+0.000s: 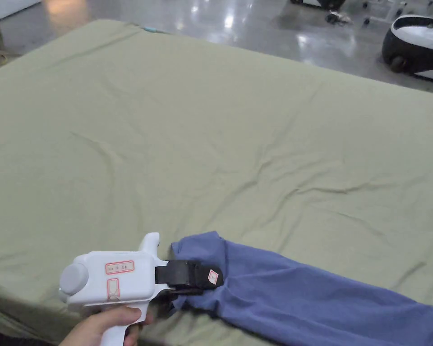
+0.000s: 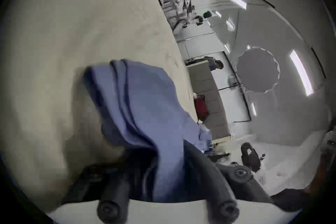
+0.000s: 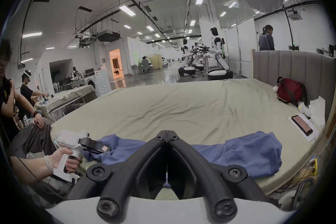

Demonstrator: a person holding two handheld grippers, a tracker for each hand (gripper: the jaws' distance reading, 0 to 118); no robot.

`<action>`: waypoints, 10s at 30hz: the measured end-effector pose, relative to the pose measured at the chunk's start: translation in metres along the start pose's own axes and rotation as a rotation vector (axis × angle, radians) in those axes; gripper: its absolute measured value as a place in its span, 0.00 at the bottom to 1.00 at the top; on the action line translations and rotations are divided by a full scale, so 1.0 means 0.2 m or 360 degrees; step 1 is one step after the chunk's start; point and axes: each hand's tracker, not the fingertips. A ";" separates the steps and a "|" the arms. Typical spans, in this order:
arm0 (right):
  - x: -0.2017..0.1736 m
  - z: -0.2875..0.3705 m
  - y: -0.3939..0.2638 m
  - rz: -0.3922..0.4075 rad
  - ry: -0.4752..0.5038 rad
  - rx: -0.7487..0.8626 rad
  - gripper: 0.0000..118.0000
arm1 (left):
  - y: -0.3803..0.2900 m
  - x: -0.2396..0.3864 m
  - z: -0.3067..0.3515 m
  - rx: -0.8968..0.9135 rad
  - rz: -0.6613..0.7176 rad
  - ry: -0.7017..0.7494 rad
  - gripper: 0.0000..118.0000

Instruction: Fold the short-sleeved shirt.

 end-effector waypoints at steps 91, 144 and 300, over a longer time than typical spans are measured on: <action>0.33 0.29 0.04 -0.0029 -0.0043 0.0045 0.03 | -0.41 1.11 -0.45 0.0407 -0.1051 0.0779 0.20; 0.23 0.22 0.08 -0.0160 0.0146 -0.0025 0.03 | -0.05 0.90 -0.05 0.0262 -0.0728 0.1055 0.08; 0.10 -0.19 0.55 0.0104 0.0170 0.0101 0.03 | 0.04 1.46 0.75 0.1587 -0.1427 0.1379 0.28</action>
